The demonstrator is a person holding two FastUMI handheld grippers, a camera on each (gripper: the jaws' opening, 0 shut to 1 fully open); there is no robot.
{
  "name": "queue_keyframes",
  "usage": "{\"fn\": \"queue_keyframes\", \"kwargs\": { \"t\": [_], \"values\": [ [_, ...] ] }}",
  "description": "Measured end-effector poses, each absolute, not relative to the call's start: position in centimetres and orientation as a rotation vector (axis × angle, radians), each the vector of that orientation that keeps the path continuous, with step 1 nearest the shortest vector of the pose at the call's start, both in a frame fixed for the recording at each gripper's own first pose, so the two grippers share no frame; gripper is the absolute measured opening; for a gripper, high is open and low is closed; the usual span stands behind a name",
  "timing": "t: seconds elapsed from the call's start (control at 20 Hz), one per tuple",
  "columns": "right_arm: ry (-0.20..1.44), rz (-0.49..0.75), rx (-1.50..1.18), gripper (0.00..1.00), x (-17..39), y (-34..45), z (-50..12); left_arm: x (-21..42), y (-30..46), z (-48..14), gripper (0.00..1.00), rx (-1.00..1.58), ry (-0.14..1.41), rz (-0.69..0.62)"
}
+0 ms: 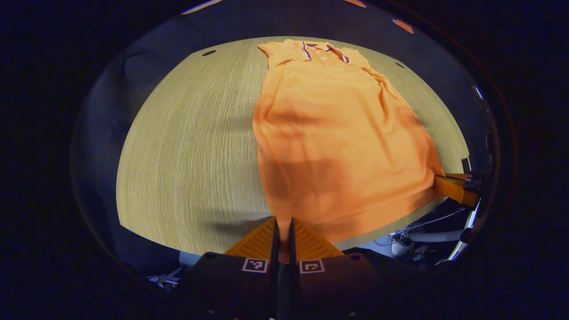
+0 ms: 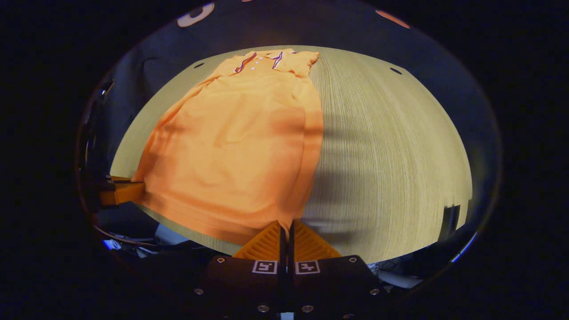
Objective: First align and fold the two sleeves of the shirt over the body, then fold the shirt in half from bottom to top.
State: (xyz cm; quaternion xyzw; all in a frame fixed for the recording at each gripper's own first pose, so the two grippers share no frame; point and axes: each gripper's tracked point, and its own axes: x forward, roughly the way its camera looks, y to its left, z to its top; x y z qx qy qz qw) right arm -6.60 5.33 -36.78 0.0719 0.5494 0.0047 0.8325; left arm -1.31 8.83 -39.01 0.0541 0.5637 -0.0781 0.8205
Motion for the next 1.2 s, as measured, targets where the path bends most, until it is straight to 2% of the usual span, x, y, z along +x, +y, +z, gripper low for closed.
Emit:
{"fn": "queue_keyframes", "kwargs": {
  "t": [0.1,0.2,0.35,0.65,1.2],
  "values": [
    [1.179,0.015,0.188,0.01,-6.8,5.3,-36.7,-2.0,8.7,-38.9,0.11,0.115,1.177,-0.183],
    [1.169,0.017,0.197,0.01,-6.6,5.2,-36.7,-1.5,8.4,-38.8,0.01,0.119,1.173,-0.184],
    [1.154,0.034,0.254,0.0,-6.3,5.8,-36.2,-1.1,8.3,-38.5,0.01,0.092,1.177,-0.183],
    [1.063,0.087,0.408,0.0,-3.3,6.5,-32.3,2.5,7.5,-33.8,0.01,0.019,1.059,-0.195],
    [0.946,0.117,0.415,0.01,3.5,4.9,-27.2,10.5,6.5,-27.1,0.01,-0.005,0.927,-0.205]
  ]
}}
